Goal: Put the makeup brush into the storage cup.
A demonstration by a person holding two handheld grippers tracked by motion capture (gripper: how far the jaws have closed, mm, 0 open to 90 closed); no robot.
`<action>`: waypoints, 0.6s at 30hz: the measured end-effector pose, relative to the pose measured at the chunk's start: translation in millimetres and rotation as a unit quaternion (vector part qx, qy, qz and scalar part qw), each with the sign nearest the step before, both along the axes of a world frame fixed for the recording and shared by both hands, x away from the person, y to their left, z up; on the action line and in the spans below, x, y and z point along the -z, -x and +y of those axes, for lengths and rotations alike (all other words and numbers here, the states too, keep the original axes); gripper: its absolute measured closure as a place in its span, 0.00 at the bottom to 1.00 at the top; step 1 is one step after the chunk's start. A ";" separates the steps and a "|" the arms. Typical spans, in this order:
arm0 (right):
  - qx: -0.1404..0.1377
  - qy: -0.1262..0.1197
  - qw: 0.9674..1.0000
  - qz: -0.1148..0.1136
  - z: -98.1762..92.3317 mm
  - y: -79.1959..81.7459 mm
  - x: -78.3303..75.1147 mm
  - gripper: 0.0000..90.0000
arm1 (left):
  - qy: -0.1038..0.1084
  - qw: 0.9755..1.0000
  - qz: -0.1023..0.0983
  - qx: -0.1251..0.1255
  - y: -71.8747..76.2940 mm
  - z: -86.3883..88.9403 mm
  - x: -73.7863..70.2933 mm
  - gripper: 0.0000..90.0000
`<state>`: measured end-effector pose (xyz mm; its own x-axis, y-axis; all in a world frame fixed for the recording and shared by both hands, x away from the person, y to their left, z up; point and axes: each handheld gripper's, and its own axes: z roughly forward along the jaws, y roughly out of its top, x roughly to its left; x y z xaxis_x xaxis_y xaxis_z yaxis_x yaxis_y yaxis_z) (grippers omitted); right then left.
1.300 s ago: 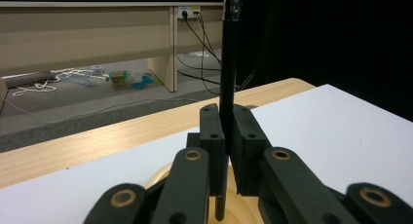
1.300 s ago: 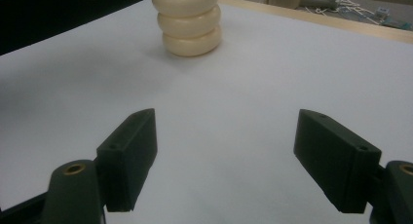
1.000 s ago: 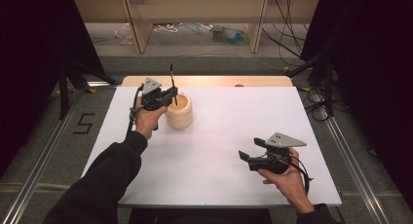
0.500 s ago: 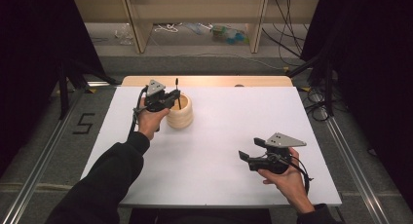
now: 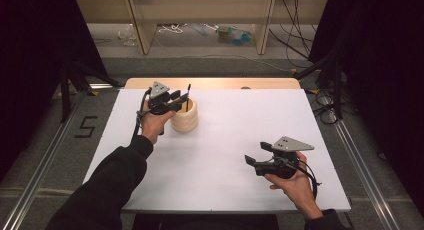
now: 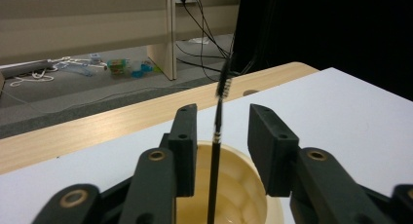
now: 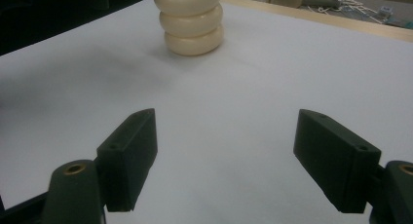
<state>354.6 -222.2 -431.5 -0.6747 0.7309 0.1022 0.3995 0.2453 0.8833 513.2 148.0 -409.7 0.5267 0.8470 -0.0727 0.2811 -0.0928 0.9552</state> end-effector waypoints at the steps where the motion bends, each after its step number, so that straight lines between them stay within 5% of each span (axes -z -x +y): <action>1: 0.002 0.009 1.000 0.002 -0.9 0.6 -1.0 0.28 | 0.001 1.000 0.001 -0.003 0.2 0.0 -0.4 0.67; 7: 0.001 0.010 1.000 -0.006 -1.2 -0.3 -0.9 0.28 | 0.000 1.000 0.003 -0.015 2.8 0.9 -3.4 0.48; 18: 0.003 0.012 1.000 -0.005 -1.2 0.1 -1.2 0.28 | 0.008 1.000 0.007 -0.016 7.3 4.6 -8.2 0.34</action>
